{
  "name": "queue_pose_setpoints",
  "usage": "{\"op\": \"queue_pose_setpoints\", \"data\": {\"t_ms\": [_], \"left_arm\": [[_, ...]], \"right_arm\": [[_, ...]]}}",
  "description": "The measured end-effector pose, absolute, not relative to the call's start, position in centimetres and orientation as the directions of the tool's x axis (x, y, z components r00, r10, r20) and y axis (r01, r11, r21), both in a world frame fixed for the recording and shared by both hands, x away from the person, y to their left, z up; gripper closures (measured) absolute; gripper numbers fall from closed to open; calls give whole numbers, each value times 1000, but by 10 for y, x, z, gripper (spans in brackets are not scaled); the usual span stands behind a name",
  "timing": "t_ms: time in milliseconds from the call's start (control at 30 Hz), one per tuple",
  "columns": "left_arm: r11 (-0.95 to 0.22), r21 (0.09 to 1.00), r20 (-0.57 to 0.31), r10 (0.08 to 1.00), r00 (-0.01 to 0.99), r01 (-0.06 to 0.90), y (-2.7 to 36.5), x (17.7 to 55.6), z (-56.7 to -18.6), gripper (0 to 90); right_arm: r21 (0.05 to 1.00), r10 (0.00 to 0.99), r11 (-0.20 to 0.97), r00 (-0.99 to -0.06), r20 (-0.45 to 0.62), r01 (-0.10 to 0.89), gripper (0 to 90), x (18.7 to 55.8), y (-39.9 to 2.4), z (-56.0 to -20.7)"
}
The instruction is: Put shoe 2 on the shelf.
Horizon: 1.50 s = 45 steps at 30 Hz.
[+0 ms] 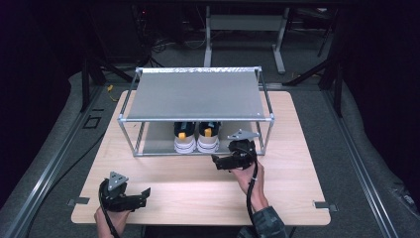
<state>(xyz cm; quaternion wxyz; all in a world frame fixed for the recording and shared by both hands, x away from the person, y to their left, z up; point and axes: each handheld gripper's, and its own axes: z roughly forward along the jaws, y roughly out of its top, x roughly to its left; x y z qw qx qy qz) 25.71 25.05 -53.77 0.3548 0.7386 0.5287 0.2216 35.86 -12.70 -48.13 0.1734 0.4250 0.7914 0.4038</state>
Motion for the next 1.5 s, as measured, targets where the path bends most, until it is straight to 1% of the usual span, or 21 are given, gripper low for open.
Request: {"op": "queue_pose_setpoints", "data": {"t_ms": [100,133,167,200,333,367,400,433,467,500,533,600,767,800,900,1000,1067,1133,1167,1200,1500], "left_arm": [[-187,757,-50,939,342,626,251,257,-540,0],[-188,756,-52,938,343,627,251,257,-541,0],[-189,754,-52,938,344,629,251,258,-541,0],[-192,753,-51,937,346,630,250,258,-541,0],[-195,751,-49,936,348,630,250,258,-542,0],[-196,751,-49,936,348,631,250,258,-543,0],[-198,748,-48,936,349,633,250,259,-543,0],[-198,747,-47,936,348,635,250,259,-543,0],[-199,746,-47,936,348,635,250,259,-543,0],[-200,746,-45,936,348,636,250,259,-543,0],[-201,746,-44,937,347,635,251,259,-543,0],[-202,743,-44,937,348,638,251,259,-544,0],[-201,743,-43,938,345,638,252,260,-545,0],[-201,742,-41,938,343,639,253,260,-545,0],[-198,738,-44,940,338,646,255,261,-547,0],[-195,739,-42,942,334,644,255,261,-548,0],[-194,738,-44,942,334,646,255,262,-549,0],[-194,737,-44,942,333,647,254,262,-550,0],[-194,737,-44,942,333,647,254,262,-551,0],[-196,733,-44,942,334,651,253,262,-551,0],[-195,727,-47,942,331,658,255,262,-555,0]], "right_arm": [[786,805,316,-589,75,532,0,349,-139,-481],[775,831,327,-555,37,541,0,345,-142,-480],[785,805,316,-588,76,534,0,343,-147,-482],[762,843,341,-538,13,551,0,337,-150,-481],[773,824,314,-562,66,551,0,327,-168,-488],[772,829,311,-556,65,554,0,324,-173,-489],[756,860,321,-510,20,570,0,319,-176,-489],[781,822,283,-561,101,556,0,315,-188,-494],[781,822,283,-561,101,556,0,315,-188,-494],[753,870,308,-493,25,581,0,310,-191,-492],[785,820,273,-562,113,556,0,310,-198,-497],[765,870,282,-490,50,579,0,303,-206,-498],[750,901,273,-433,20,603,0,291,-227,-505],[766,866,252,-492,94,591,0,291,-234,-509],[737,916,237,-397,47,633,0,282,-252,-517],[735,912,225,-403,72,640,0,280,-261,-523],[722,934,214,-354,46,658,0,277,-268,-528],[723,920,196,-379,97,662,0,275,-276,-533],[716,940,195,-337,60,670,0,274,-278,-534],[719,933,187,-351,84,670,0,273,-280,-536],[726,940,144,-322,111,672,0,269,-293,-546]]}}
